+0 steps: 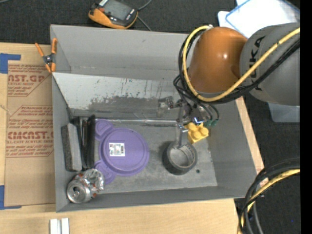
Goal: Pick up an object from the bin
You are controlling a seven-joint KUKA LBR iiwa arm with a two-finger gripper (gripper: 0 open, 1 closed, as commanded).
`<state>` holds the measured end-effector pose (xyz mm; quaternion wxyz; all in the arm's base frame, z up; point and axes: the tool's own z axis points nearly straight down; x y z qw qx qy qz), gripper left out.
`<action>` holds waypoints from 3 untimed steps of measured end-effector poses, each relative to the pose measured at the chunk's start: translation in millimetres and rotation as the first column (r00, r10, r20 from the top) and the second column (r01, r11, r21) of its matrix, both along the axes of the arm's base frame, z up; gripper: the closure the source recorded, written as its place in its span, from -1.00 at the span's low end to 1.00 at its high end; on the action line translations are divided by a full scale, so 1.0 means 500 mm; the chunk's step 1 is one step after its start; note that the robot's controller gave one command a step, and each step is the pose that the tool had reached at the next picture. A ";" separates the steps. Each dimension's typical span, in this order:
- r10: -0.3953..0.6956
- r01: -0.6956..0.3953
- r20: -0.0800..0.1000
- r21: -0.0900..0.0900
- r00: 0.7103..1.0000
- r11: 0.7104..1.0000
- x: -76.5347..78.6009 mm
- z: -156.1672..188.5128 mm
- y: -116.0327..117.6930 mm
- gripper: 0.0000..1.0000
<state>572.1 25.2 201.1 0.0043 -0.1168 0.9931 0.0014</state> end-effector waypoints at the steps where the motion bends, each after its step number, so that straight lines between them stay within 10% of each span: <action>1: 0.032 -0.032 0.004 -0.001 0.999 0.999 0.016 0.001 -0.043 -1.00; 2: -0.051 0.051 -0.004 0.003 0.999 0.999 -0.069 -0.133 -0.119 -1.00; 3: 0.198 -0.198 0.013 -0.004 0.980 0.980 0.024 -0.085 -0.215 -1.00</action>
Offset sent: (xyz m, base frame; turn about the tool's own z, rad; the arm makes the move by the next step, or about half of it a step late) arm -0.0334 -0.0598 -0.0644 0.0497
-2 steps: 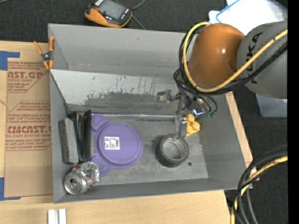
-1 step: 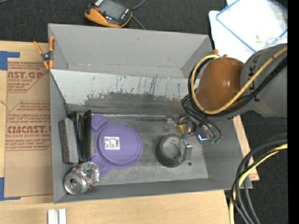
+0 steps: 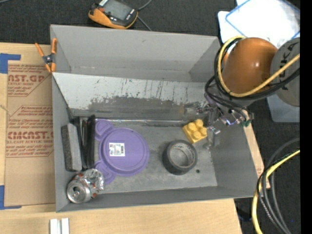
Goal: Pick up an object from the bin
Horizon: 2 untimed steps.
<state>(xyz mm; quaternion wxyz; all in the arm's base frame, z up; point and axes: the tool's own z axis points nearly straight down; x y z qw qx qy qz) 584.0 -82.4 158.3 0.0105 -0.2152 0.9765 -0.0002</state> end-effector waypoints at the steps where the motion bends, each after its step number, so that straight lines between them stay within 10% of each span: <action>1: 0.322 -0.322 -0.012 -0.001 0.947 0.947 -0.106 -0.149 0.121 -1.00; 2: 0.304 -0.304 -0.012 -0.007 0.953 0.953 -0.121 -0.173 0.144 -1.00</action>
Offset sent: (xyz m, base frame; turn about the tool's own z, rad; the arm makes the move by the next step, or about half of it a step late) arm -0.0541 0.0233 -0.0527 -0.0115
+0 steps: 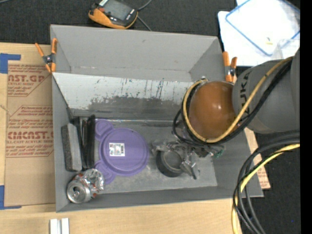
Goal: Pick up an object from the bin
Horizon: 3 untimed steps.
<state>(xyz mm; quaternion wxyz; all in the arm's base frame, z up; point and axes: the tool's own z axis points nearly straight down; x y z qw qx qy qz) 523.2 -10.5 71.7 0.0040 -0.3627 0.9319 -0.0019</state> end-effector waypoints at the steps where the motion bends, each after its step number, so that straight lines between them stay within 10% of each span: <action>1: 0.013 -0.013 0.008 0.002 1.000 1.000 0.006 0.041 -0.020 1.00; 2: 0.013 -0.013 0.008 0.002 1.000 1.000 0.006 0.041 -0.020 1.00; 3: 0.048 -0.049 0.010 0.002 0.999 0.999 0.102 0.001 -0.007 1.00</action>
Offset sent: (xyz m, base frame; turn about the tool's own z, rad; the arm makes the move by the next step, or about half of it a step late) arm 0.0000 0.0000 0.0000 0.0000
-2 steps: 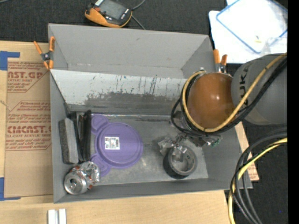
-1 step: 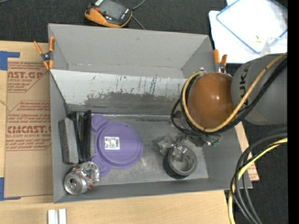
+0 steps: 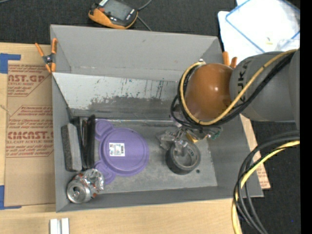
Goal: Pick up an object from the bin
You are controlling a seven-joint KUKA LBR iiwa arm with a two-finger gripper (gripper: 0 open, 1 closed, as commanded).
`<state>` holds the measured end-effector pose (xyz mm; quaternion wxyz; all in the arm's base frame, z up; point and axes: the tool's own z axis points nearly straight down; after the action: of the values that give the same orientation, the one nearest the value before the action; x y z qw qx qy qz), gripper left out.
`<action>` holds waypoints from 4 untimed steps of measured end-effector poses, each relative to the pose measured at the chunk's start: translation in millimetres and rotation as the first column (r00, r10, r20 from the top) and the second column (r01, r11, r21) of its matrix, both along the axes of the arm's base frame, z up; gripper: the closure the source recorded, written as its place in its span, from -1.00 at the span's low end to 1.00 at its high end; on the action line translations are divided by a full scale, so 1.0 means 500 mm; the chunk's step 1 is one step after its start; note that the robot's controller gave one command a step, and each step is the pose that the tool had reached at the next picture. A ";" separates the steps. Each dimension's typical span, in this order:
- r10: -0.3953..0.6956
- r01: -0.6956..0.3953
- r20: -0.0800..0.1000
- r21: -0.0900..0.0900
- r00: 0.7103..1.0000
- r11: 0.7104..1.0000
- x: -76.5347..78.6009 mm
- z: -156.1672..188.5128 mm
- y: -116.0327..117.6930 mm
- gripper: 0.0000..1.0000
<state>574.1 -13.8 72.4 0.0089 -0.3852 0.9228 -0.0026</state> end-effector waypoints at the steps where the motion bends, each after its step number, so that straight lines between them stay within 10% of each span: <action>1: -0.067 0.067 -0.011 0.002 0.998 0.998 -0.084 0.196 -0.026 1.00; 2: -0.062 0.062 -0.003 0.007 0.998 0.998 -0.041 -0.008 -0.104 -1.00; 3: -0.062 0.062 -0.001 0.006 0.998 0.998 -0.040 -0.002 -0.105 -1.00; 4: 0.005 -0.005 -0.011 0.035 1.000 0.999 -0.023 -0.004 -0.242 -1.00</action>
Offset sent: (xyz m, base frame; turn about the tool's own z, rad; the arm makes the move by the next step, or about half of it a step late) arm -0.0202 -0.0539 -0.0004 0.0607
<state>562.6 -135.0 70.4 0.0105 -0.3873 0.9218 0.0154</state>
